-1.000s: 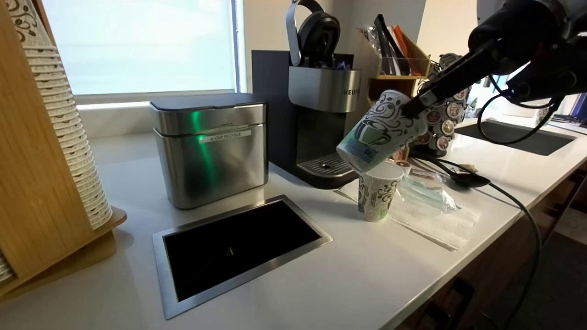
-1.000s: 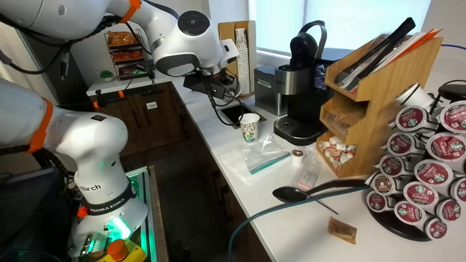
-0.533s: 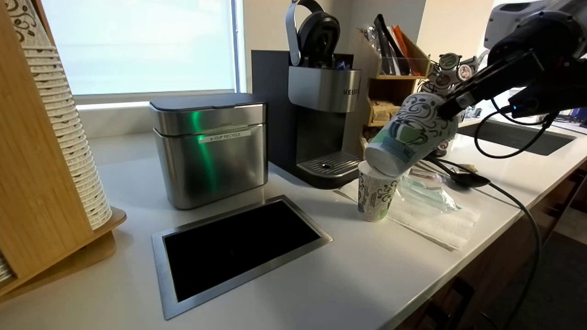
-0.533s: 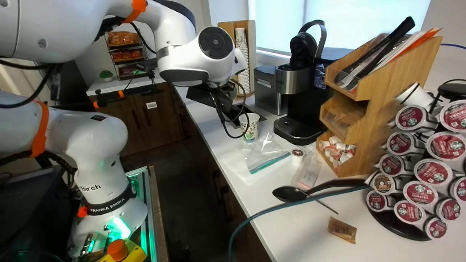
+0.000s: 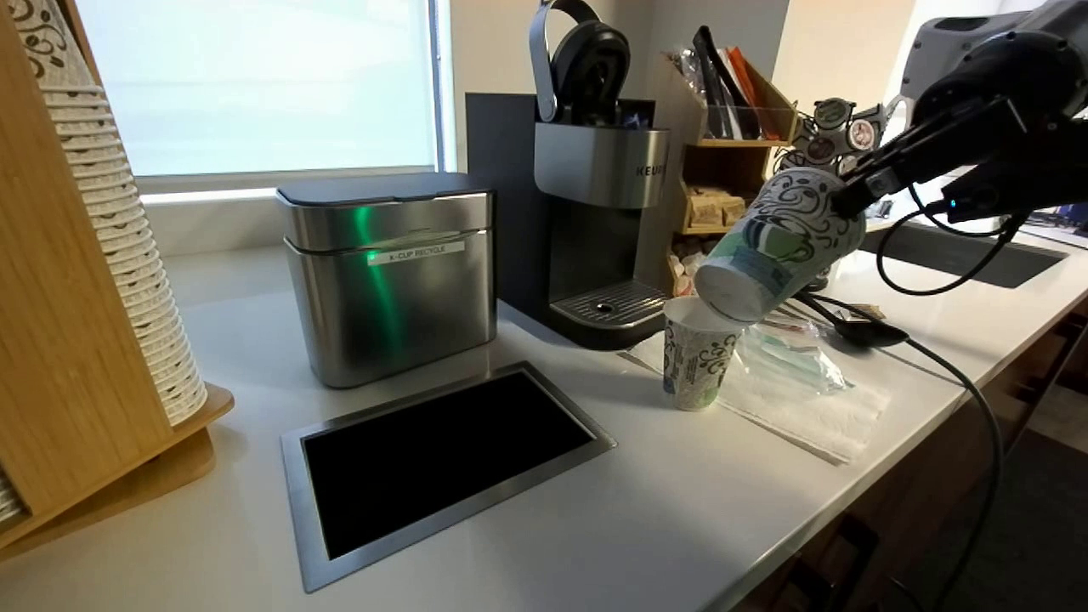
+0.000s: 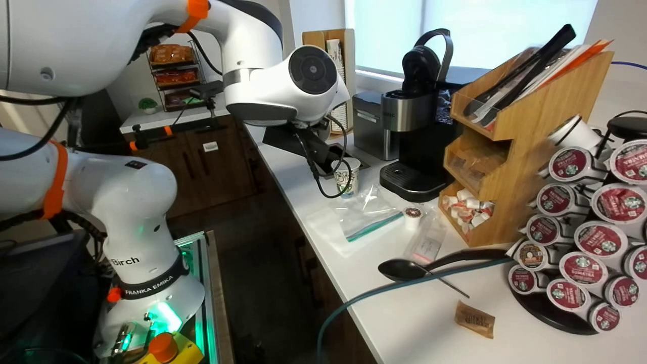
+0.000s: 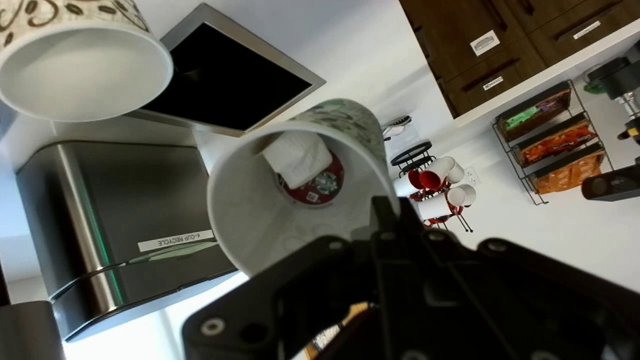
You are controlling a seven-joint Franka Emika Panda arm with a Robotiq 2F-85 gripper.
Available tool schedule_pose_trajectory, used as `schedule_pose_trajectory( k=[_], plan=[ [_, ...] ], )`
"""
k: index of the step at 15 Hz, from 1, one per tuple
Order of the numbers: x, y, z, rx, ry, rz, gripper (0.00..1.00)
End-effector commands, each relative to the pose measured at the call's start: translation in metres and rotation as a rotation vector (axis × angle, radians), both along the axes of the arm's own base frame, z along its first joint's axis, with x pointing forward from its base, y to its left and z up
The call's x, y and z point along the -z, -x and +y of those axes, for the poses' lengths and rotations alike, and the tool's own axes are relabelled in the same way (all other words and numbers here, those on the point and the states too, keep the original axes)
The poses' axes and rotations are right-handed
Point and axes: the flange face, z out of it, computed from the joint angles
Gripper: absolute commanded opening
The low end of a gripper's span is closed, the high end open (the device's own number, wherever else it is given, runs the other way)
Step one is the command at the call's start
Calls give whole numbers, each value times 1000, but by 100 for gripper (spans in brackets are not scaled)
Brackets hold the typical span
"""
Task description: Put the item in the cup into the other cup
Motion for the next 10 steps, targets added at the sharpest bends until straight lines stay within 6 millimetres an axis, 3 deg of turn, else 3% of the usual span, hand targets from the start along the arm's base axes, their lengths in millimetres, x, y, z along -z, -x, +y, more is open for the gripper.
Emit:
schedule_pose_trajectory(
  k=[1, 5, 10],
  plan=[
    [-7, -12, 1, -64, -58, -20, 1],
    [-19, -34, -8, -84, -148, -42, 1],
    [-21, -57, -9, -88, -262, 22, 1]
  ],
)
